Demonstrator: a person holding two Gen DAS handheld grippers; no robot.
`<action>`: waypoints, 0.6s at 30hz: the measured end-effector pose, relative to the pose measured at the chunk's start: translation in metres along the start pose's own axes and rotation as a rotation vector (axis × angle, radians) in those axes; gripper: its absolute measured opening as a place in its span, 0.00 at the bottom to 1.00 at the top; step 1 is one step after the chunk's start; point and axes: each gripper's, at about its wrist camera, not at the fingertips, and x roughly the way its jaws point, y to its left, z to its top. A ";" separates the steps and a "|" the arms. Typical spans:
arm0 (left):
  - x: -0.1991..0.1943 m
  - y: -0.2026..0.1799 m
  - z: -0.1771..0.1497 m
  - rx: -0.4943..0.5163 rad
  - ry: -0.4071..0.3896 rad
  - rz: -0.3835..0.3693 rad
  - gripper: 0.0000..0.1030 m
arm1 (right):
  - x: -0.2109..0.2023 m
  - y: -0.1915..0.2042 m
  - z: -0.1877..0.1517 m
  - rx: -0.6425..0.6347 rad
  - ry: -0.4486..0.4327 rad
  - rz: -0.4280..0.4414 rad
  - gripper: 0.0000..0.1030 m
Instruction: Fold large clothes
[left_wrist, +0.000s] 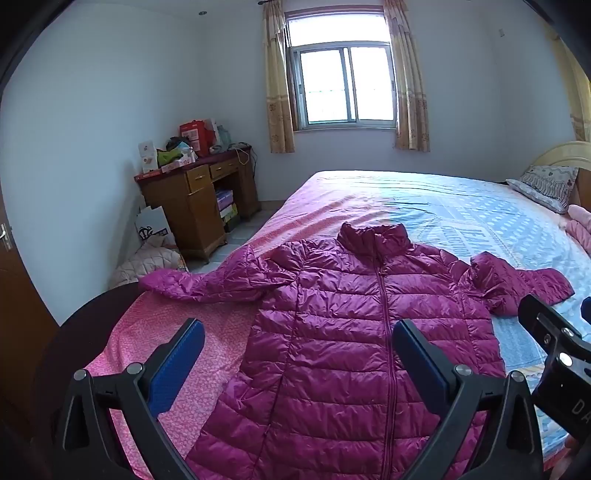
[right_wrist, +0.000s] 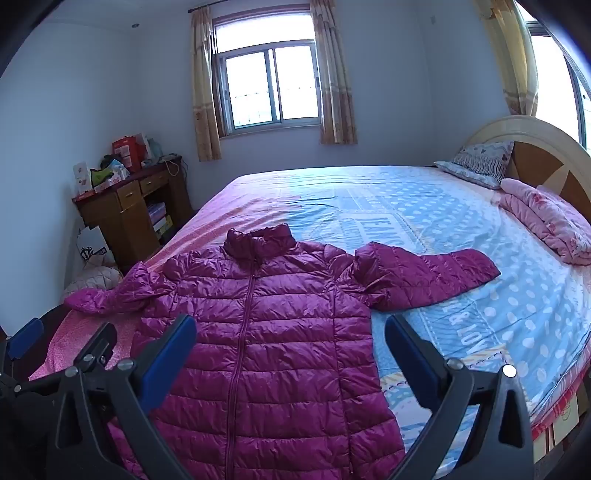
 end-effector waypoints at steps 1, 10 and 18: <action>0.000 0.000 -0.001 -0.002 0.002 0.000 0.99 | 0.000 0.000 0.000 0.000 0.000 -0.002 1.00; 0.003 0.007 0.001 -0.033 0.007 -0.043 0.99 | 0.004 -0.004 -0.005 0.014 0.022 -0.001 1.00; 0.002 0.006 -0.001 -0.024 0.002 -0.043 0.99 | 0.004 -0.004 -0.001 0.023 0.032 -0.006 1.00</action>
